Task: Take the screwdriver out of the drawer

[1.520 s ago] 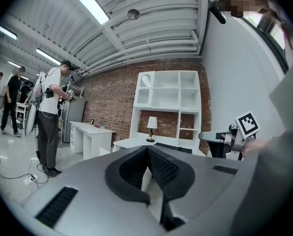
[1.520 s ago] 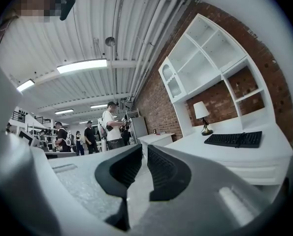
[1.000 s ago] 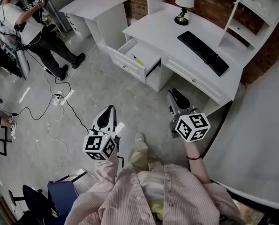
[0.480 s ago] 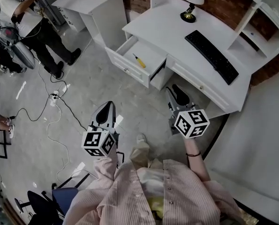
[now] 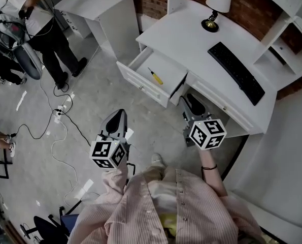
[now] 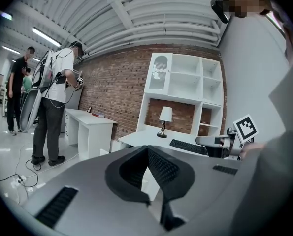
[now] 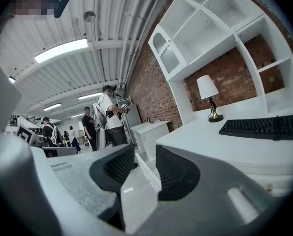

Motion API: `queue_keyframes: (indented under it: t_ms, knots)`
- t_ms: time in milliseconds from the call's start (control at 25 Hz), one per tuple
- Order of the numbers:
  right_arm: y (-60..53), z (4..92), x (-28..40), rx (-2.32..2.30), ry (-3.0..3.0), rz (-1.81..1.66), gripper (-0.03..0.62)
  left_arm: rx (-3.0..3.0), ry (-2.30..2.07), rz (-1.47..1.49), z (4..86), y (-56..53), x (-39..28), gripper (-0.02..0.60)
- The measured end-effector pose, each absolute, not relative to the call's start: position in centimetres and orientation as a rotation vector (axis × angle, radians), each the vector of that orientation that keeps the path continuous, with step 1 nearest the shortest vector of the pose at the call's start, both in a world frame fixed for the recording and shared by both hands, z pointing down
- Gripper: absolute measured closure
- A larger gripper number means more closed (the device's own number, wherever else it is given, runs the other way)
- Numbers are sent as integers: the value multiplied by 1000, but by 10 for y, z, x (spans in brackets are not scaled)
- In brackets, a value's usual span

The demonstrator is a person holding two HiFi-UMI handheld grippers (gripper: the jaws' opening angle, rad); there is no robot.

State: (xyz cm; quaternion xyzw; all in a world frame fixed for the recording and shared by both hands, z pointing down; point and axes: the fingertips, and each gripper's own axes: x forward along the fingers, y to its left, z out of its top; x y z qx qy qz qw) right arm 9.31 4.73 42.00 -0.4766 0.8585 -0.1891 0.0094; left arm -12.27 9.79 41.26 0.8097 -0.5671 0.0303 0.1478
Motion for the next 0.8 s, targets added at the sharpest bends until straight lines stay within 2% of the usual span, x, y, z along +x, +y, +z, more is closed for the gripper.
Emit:
queue_keyframes:
  t_ms: [800]
  knots:
    - [-46, 446, 58, -1502, 2692, -703, 476, 2273, -1620, 76, 433, 18, -155, 583]
